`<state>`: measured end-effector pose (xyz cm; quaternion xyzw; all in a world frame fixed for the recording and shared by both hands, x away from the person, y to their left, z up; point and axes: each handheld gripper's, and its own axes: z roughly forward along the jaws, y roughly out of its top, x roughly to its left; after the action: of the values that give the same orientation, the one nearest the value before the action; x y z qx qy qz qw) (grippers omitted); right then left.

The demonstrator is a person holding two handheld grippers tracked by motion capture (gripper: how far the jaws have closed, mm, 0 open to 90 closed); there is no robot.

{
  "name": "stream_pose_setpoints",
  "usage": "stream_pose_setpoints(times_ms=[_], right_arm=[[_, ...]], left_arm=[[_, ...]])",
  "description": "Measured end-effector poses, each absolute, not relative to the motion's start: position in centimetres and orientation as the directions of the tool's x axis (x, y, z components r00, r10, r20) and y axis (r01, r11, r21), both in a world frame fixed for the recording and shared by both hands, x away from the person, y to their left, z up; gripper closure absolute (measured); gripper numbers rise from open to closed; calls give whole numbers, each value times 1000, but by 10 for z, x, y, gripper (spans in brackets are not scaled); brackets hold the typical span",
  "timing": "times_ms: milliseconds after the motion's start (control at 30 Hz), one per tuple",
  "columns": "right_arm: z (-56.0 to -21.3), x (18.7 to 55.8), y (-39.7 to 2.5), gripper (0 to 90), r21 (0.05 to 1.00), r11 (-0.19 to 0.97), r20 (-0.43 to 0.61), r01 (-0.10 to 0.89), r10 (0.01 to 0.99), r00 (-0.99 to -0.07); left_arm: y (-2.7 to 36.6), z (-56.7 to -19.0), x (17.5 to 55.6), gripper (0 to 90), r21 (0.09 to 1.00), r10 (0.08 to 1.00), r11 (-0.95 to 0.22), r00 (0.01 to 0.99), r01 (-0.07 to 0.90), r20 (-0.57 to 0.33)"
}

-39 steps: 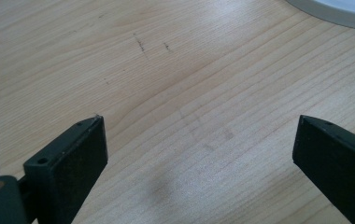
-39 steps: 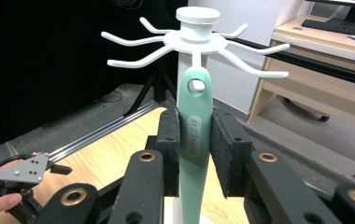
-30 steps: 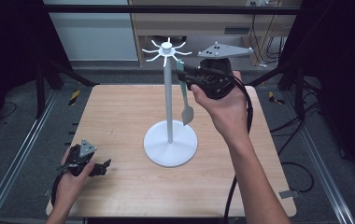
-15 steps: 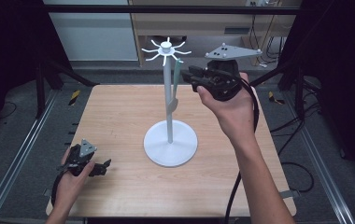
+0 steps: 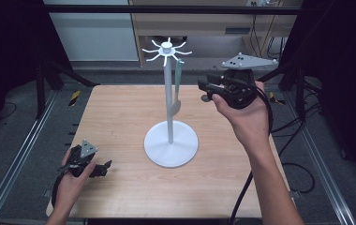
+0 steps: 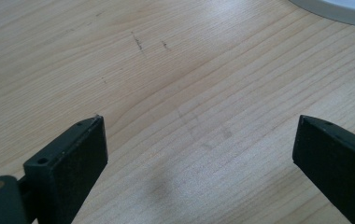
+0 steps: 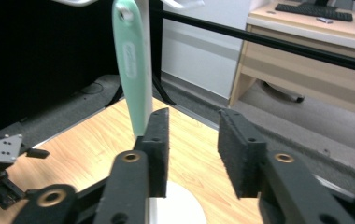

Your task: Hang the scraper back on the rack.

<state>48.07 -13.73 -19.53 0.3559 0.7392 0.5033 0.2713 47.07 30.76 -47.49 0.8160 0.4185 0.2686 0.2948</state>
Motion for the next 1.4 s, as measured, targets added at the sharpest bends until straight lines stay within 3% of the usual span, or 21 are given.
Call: stream_pose_setpoints(times_ms=[667, 967, 1400], right_arm=[[-228, 485, -154, 166, 919, 247, -68, 308, 868, -492], [-243, 480, -163, 82, 910, 260, -80, 324, 875, -477], [-274, 467, -173, 63, 907, 250, -59, 340, 874, -483]], left_arm=[[305, -476, 471, 29, 701, 837, -484, 512, 524, 195], [306, -476, 471, 29, 703, 839, -480, 509, 525, 192], [306, -476, 470, 29, 705, 838, -479, 510, 523, 192]])
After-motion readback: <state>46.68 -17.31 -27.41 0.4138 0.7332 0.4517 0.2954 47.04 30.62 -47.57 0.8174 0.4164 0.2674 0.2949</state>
